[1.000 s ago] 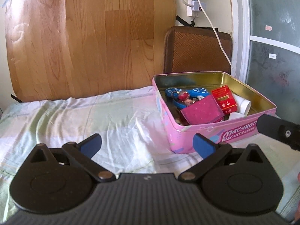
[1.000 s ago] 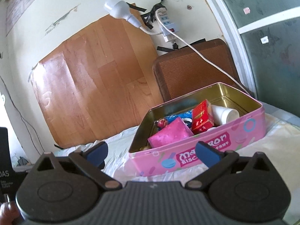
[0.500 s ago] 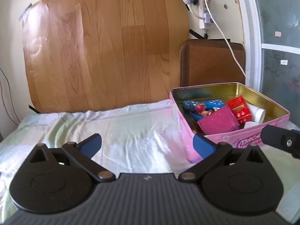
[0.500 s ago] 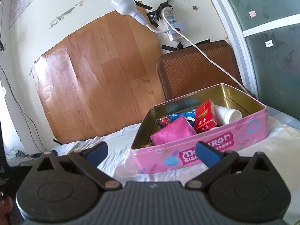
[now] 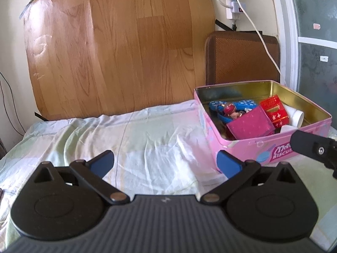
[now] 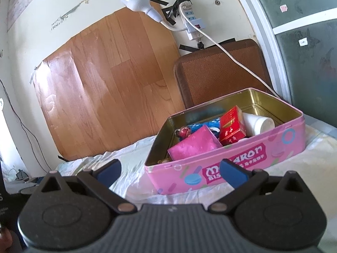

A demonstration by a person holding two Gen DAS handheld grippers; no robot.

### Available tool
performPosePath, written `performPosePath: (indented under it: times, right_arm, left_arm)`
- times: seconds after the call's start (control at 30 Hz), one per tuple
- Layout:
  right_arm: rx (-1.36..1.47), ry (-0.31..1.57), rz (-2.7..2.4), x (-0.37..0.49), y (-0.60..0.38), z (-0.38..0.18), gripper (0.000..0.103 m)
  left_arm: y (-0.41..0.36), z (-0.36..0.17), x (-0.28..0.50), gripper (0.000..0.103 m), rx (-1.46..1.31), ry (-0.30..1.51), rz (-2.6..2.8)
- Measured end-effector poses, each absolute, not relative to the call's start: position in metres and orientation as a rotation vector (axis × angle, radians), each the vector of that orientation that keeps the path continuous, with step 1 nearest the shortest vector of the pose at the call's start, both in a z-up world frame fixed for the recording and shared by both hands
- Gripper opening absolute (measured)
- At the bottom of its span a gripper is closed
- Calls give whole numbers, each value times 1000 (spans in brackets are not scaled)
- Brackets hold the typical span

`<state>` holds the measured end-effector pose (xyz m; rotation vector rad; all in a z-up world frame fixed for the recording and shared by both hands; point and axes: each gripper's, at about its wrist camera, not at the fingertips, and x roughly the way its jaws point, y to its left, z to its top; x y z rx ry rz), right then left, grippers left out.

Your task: Organize rigid objects

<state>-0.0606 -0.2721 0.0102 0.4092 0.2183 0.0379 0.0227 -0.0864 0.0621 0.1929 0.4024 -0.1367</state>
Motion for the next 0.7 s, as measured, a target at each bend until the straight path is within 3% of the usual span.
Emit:
performPosePath:
  times: [0.7]
  right_arm:
    - [434,239,31,-59,-275,3,103]
  left_arm:
    - [-95,53,24,103,203,473,-189]
